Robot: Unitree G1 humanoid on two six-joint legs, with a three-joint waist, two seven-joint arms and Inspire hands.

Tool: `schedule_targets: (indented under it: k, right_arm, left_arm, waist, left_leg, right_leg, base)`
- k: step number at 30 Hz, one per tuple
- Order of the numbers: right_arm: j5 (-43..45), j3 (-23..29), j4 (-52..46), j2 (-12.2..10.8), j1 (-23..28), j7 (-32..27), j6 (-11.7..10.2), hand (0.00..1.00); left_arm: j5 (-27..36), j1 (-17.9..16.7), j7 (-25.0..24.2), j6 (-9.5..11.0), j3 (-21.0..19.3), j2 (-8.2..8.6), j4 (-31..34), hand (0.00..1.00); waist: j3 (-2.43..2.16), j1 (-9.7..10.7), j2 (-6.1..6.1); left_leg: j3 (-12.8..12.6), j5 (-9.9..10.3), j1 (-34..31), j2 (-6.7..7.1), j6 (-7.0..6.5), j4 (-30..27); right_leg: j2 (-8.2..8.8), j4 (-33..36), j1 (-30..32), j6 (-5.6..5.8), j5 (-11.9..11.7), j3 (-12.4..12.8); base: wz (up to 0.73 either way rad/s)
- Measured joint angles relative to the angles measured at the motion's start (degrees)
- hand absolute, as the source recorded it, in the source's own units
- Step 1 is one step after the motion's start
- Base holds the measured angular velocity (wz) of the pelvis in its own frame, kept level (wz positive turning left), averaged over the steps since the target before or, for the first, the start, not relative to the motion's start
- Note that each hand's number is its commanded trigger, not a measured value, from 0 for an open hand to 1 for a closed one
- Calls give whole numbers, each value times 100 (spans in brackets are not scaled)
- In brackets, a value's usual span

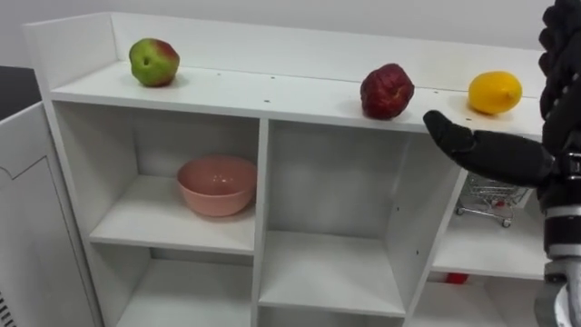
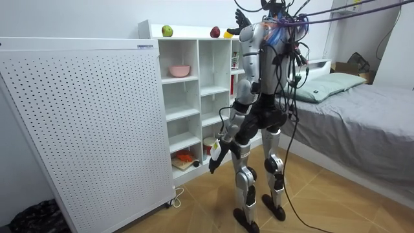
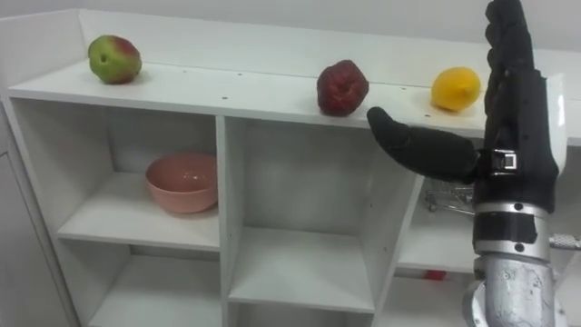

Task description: Arrange fruit in the closet

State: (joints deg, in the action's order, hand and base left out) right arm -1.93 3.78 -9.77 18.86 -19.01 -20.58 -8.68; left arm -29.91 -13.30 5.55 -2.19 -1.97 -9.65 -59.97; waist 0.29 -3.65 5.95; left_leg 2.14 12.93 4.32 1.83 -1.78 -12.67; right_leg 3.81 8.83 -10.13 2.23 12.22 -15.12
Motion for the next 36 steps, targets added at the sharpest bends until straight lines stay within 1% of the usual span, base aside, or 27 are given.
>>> schedule_targets:
  k: [3,5,10,13,15,18,23,28,31,36]
  right_arm:
    - [2,0,12,48,-1,-4,0,0]
    - [3,0,55,122,-1,-4,0,0]
    - [6,-1,58,154,-14,13,4,0]
    - [-47,-1,170,218,-142,60,4,0]
    - [-53,-1,311,270,-243,89,29,0]
    - [-154,-2,475,383,-289,233,126,0]
    - [-339,3,504,469,-312,353,147,0]
    - [-617,7,563,480,-346,568,186,0]
    - [-685,7,698,497,-358,647,215,0]
    - [-682,7,722,505,-358,699,237,0]
  left_arm:
    - [0,0,0,2,-2,-32,-1,0]
    - [0,0,0,2,-4,-40,-1,0]
    - [0,2,-6,0,-4,-40,1,0]
    - [0,-1,-21,-2,-8,-40,1,0]
    - [-4,-1,-52,-5,-21,-45,13,0]
    - [-4,5,-129,-24,-47,-52,41,0]
    - [-69,-9,-161,-24,-137,-68,60,0]
    - [-73,-25,-170,-24,-139,-85,152,0]
    - [-74,-26,-176,-24,-138,-116,161,0]
    - [-122,-26,-213,-25,-139,-145,163,0]
  waist:
    - [2,-19,2]
    - [4,-25,1]
    - [10,-10,-6]
    - [14,-13,-10]
    - [15,-19,-7]
    - [16,-54,12]
    - [21,-85,29]
    - [18,-140,83]
    - [36,-156,135]
    - [37,-154,141]
  left_leg:
    - [2,0,-22,2,0,-8]
    - [1,0,-41,3,0,-18]
    - [33,0,-70,4,0,-29]
    - [34,0,-70,5,0,-29]
    - [34,0,-71,7,0,-27]
    - [40,0,-70,8,0,-27]
    - [112,0,-82,20,1,-38]
    - [124,0,-81,20,1,-55]
    - [132,0,-98,24,1,-76]
    - [140,0,-173,34,0,-103]
  right_leg:
    - [5,6,-1,0,0,-2]
    - [7,7,5,0,0,-10]
    - [5,8,9,0,0,-56]
    - [4,6,6,0,0,-51]
    - [5,5,7,0,0,-50]
    - [6,3,7,0,0,-61]
    - [4,1,-7,0,0,-78]
    - [5,2,2,0,0,-80]
    - [6,3,1,0,0,-82]
    - [14,0,25,0,0,-106]
  base:
    - [0]
    - [0]
    - [4]
    - [1]
    - [0]
    - [0]
    - [5]
    - [1]
    - [1]
    - [1]
